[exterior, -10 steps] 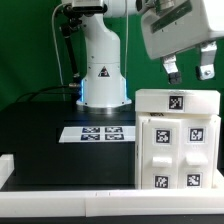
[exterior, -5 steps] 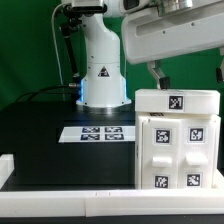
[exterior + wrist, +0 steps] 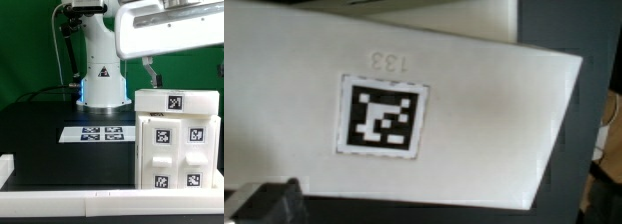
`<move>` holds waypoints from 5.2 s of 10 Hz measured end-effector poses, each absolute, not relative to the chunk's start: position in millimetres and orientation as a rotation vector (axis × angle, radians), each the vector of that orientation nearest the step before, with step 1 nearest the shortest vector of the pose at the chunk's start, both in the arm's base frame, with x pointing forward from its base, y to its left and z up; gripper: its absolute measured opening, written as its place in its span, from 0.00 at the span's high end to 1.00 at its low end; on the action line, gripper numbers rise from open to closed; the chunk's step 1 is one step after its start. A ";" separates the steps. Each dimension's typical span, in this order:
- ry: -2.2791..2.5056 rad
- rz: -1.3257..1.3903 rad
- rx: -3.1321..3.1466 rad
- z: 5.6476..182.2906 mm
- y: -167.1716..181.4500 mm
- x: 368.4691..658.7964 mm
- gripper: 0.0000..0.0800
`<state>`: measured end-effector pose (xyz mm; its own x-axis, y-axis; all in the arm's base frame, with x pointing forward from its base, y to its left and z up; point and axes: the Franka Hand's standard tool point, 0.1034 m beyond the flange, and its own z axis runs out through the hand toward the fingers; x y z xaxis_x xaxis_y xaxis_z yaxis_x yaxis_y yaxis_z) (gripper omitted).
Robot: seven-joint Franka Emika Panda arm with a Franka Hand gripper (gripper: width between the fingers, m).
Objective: Assemble cabinet
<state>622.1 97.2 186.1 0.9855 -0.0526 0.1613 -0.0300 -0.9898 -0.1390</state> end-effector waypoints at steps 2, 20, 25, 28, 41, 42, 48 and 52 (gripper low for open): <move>-0.287 -0.268 -3.015 187.5 95.8 622.6 0.00; -1.701 -0.174 -2.688 155.6 83.1 600.9 0.12; -1.541 -0.181 -2.768 155.5 81.7 600.9 0.30; -0.989 -0.192 -2.970 155.1 77.7 600.7 0.30; 0.729 -0.259 -2.928 153.8 84.4 601.0 0.30; 0.874 -0.252 -2.869 154.0 84.5 601.3 0.30; 1.353 -0.211 -2.629 154.2 86.0 602.6 0.30; 1.854 -0.133 -2.249 154.2 87.9 601.9 0.30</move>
Offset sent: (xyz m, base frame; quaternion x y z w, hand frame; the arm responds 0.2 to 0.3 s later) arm -0.0092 0.0132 -0.0072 0.0087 -0.0492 -0.2027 0.9780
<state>601.9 87.9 154.2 0.1982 -0.9775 -0.0719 -0.9573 -0.1773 -0.2284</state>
